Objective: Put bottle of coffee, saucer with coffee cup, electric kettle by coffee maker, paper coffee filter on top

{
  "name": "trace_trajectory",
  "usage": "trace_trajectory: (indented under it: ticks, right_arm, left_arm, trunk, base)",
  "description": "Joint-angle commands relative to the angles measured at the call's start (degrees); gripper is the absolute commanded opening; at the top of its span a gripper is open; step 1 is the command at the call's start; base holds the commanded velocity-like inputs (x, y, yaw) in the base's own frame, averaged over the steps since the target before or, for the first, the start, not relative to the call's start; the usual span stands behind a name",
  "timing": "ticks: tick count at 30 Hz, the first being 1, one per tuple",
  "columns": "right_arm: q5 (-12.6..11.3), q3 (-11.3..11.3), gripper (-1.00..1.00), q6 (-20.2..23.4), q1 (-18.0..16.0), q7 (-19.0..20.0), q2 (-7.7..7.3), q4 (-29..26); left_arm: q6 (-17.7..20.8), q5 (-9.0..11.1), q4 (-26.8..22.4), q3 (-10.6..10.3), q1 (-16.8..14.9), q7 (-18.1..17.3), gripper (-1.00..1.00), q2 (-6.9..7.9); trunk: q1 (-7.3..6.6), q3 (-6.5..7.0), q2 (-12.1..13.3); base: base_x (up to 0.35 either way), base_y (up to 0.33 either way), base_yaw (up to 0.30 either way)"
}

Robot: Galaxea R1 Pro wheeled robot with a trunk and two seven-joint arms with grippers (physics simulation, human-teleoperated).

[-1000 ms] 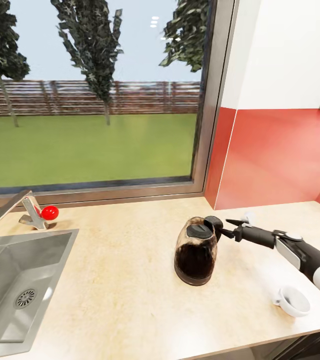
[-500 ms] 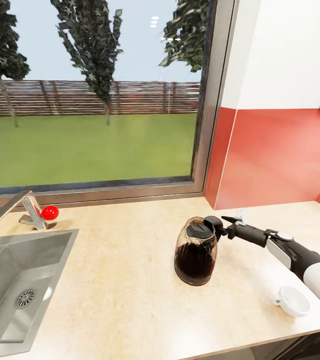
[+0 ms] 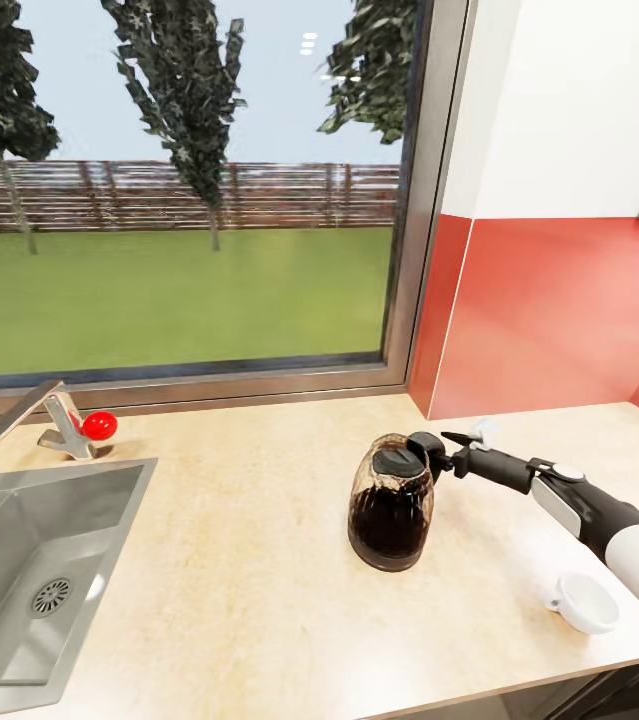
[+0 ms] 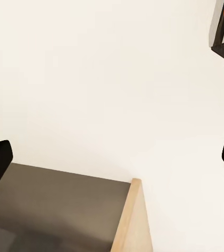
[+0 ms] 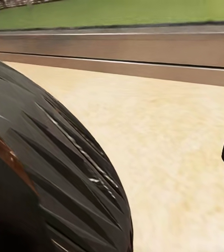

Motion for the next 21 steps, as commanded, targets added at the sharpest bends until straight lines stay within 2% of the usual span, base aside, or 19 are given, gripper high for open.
trace_trajectory:
  ticks: [1, 6, 7, 21]
  right_arm:
    - [-0.39, 0.48, 1.0, -0.4, -0.1, -0.02, -0.06, 0.03]
    - [-0.39, 0.47, 1.0, -0.4, -0.12, -0.01, -0.12, 0.0]
    - [-0.39, 0.47, -1.0, -0.41, -0.13, 0.0, -0.13, 0.0]
    - [-0.39, 0.47, -1.0, -0.43, -0.13, 0.02, -0.15, -0.01]
  left_arm:
    - [0.22, 0.58, -0.08, -0.5, 0.0, 0.11, 1.0, -0.01]
    - [0.22, 0.58, -0.08, -0.53, 0.0, 0.11, 1.0, -0.01]
    - [0.2, 0.58, -0.08, -0.53, 0.0, 0.11, 1.0, -0.01]
    - [0.13, 0.58, -0.08, -0.47, 0.0, 0.11, 1.0, -0.01]
  trunk:
    - [0.03, -0.11, -0.11]
    - [0.03, -0.11, -0.11]
    - [0.03, -0.11, -0.11]
    - [0.03, -0.11, -0.11]
  base:
    - [0.0, 0.0, 0.0]
    - [0.0, 0.0, 0.0]
    - [0.0, 0.0, 0.0]
    - [0.0, 0.0, 0.0]
